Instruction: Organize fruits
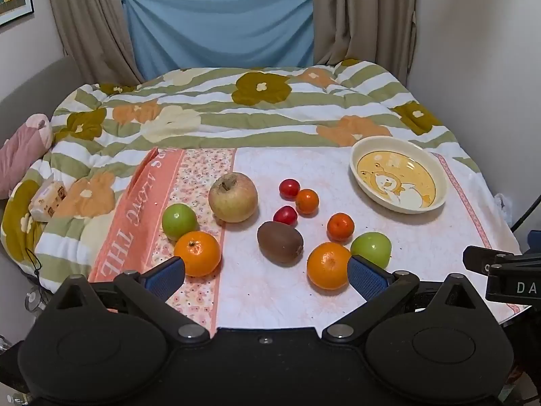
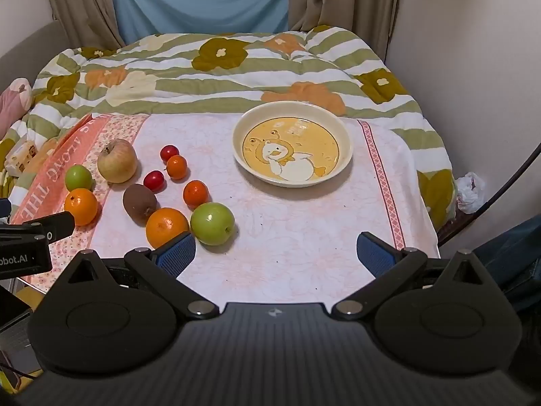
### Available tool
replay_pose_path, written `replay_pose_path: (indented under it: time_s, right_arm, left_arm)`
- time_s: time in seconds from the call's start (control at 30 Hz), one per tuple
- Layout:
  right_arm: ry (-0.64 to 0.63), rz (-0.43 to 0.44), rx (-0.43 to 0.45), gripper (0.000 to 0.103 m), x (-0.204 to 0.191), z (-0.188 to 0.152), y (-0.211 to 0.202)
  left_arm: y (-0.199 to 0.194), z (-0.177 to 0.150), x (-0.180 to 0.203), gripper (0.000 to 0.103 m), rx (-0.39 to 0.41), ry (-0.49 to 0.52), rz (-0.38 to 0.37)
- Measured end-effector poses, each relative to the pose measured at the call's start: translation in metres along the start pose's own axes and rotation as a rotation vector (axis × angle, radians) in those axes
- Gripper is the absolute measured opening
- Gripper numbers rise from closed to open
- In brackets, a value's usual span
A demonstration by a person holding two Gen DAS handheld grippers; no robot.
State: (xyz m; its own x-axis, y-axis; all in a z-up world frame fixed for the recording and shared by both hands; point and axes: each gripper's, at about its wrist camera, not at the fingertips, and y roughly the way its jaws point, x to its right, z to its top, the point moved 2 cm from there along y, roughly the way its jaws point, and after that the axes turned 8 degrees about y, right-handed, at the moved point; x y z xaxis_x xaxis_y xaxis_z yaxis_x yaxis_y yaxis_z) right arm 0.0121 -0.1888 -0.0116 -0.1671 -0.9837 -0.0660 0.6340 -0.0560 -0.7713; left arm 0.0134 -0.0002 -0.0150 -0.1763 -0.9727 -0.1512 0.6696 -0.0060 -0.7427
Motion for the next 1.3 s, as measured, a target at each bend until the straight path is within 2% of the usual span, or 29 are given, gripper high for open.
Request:
replay_pose_path:
  time_s: [0.33,0.5,1.3]
  right_arm:
    - [0.002,0.004,0.001,0.103,0.001,0.001,0.001]
    - [0.003,0.003,0.001,0.103,0.0,0.001,0.001]
    - [0.004,0.003,0.003,0.103,0.0,0.002,0.002]
  left_arm:
    - [-0.002,-0.001,-0.009,0.103,0.013,0.001,-0.006]
    - [0.002,0.001,0.003,0.103,-0.003,0.009,0.009]
    - [0.002,0.002,0.002,0.103,0.002,0.012,0.013]
